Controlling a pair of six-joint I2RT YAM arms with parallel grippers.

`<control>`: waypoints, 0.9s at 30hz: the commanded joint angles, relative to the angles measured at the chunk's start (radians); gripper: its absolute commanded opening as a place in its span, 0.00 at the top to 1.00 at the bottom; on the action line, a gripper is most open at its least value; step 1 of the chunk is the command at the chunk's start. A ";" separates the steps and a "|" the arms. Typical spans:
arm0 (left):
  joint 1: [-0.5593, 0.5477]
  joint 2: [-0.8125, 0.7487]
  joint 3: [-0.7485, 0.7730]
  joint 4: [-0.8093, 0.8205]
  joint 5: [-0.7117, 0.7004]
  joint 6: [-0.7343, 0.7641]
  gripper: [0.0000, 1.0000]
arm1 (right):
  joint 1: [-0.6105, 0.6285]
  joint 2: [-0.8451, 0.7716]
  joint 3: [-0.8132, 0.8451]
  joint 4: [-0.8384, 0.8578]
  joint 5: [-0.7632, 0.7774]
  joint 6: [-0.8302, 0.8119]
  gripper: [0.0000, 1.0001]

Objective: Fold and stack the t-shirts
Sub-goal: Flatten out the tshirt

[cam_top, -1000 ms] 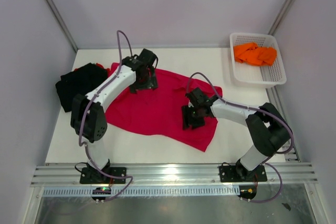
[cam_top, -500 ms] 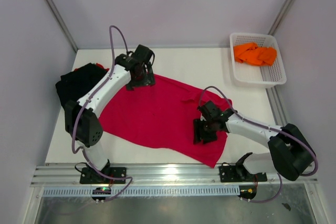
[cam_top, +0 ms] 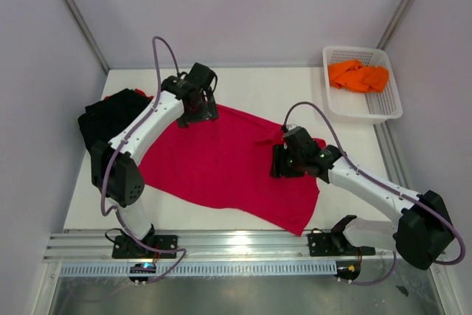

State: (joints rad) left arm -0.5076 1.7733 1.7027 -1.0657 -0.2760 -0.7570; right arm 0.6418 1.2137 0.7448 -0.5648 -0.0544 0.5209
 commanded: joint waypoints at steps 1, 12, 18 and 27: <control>0.003 -0.014 -0.005 0.023 0.001 -0.019 0.19 | 0.006 -0.059 0.091 0.078 0.162 -0.031 0.44; 0.003 -0.011 0.014 0.026 0.000 -0.008 0.19 | 0.005 0.151 0.241 0.036 0.536 -0.231 0.44; 0.003 -0.014 0.015 0.020 -0.014 0.001 0.19 | 0.007 0.265 0.298 0.002 0.685 -0.285 0.44; 0.003 -0.005 0.011 0.023 -0.014 -0.005 0.19 | 0.009 0.348 0.306 0.054 0.518 -0.227 0.44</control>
State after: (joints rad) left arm -0.5076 1.7733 1.7027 -1.0595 -0.2733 -0.7563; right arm 0.6426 1.5482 1.0241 -0.5472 0.5129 0.2630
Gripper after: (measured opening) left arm 0.812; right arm 0.563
